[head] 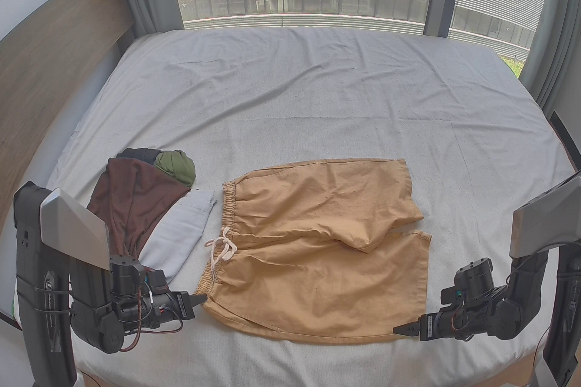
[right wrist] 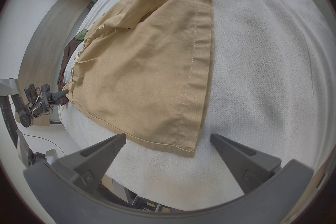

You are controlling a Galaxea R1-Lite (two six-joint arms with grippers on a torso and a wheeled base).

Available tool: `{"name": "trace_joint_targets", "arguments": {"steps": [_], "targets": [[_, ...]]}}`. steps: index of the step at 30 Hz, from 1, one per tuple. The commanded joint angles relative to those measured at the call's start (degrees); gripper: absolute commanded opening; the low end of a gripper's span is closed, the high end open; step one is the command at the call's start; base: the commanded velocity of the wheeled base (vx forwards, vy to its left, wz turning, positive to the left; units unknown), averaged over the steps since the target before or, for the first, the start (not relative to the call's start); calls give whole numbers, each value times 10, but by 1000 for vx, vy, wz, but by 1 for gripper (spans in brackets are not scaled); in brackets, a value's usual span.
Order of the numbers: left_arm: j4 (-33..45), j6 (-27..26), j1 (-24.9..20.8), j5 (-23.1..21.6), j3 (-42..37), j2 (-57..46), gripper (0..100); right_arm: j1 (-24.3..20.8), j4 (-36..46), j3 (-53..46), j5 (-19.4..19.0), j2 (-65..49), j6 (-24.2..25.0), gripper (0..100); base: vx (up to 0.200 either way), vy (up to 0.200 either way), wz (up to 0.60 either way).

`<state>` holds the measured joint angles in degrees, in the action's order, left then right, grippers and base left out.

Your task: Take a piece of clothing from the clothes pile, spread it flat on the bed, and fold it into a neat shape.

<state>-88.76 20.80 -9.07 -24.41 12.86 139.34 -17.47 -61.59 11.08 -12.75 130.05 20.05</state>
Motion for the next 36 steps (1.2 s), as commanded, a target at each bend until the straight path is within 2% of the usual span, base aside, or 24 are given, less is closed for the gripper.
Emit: {"name": "trace_joint_targets", "arguments": {"steps": [1,10,11,26,31,36], "targets": [[0,0,-1,0,0,-1,0,-3,5,0,6,10,1,100,0,0,0],[0,0,-1,0,1,-1,0,-3,1,4,11,9,24,100,0,0,0],[0,0,0,0,1,-1,0,-4,1,4,11,9,26,0,0,0,0],[0,0,0,-1,1,1,0,1,2,3,10,2,32,0,0,0,0],[0,4,2,-1,3,1,0,4,12,-3,10,-38,31,0,0,0,0],[1,34,0,-6,-6,-17,0,8,90,5,4,-108,30,0,0,0,0]]}}
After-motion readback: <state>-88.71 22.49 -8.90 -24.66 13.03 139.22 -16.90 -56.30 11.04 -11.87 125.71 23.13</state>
